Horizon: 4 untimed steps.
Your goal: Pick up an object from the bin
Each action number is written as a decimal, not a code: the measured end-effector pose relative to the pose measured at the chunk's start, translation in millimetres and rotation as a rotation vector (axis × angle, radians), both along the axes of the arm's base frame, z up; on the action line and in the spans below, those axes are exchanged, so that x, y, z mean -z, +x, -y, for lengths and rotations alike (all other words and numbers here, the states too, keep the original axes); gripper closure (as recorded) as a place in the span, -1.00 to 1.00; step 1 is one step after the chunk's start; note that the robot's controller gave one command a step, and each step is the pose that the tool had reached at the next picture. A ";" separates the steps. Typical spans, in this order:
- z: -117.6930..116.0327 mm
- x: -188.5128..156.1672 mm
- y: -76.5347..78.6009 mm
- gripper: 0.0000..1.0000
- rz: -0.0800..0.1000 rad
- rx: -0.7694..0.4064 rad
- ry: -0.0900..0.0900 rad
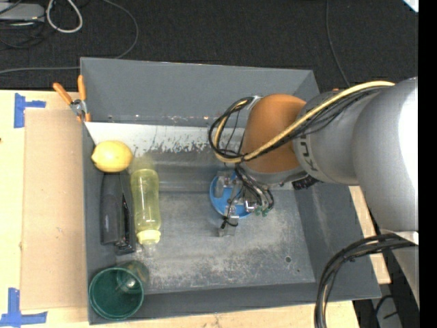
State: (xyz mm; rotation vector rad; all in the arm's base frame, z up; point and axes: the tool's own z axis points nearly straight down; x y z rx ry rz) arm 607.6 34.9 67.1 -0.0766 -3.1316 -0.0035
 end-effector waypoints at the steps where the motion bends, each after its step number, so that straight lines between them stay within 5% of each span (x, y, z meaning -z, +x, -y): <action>1: -18.2 -74.4 -10.9 -1.00 0.018 0.129 -0.003; 2: 10.1 -31.8 -33.5 -1.00 -0.004 0.206 -0.004; 3: 42.6 -2.4 -12.4 -1.00 0.015 0.221 -0.002; 4: -4.2 -2.8 -15.7 1.00 0.004 0.437 -0.002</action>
Offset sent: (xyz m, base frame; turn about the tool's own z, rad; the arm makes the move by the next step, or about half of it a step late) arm -0.0329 -0.0102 0.0329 0.2101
